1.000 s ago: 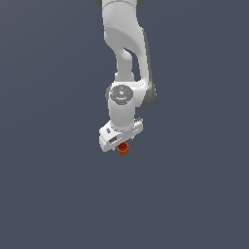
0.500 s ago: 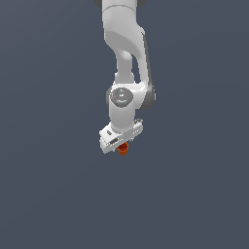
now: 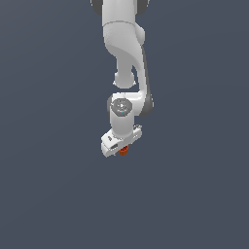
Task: Pick up the object and move it to a goal position.
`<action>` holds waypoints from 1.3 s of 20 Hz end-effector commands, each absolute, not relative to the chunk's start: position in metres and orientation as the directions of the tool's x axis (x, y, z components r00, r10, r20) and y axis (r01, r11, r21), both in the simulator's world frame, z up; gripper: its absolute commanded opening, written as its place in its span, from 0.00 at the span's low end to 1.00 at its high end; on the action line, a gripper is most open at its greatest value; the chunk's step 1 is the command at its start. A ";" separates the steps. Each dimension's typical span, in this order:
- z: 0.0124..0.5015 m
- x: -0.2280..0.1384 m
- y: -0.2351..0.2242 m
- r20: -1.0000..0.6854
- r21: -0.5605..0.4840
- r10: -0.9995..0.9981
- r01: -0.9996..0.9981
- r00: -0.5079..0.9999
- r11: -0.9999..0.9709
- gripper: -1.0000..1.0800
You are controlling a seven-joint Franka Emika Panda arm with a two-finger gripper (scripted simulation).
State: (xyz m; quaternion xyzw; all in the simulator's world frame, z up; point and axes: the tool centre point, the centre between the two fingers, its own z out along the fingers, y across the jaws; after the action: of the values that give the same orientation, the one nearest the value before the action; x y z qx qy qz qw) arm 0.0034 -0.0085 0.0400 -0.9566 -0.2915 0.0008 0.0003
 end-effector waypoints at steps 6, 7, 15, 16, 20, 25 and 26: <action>0.038 0.005 -0.009 0.000 0.000 0.558 0.558 0.830 -0.830 0.00; 0.038 0.005 -0.009 0.000 0.000 0.558 0.558 0.830 -0.830 0.00; 0.040 0.006 -0.012 0.001 0.001 0.558 0.558 0.830 -0.830 0.00; 0.041 0.006 -0.015 0.001 0.001 0.558 0.558 0.830 -0.830 0.00; 0.049 0.010 -0.034 0.001 0.001 0.558 0.558 0.830 -0.830 0.00; 0.067 0.019 -0.074 0.001 0.000 0.558 0.558 0.830 -0.830 0.00; 0.071 0.021 -0.084 0.001 0.000 0.558 0.558 0.830 -0.830 0.00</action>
State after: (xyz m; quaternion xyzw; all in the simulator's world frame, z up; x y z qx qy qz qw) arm 0.0179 -0.0694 0.0645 -0.9564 -0.2920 0.0002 0.0003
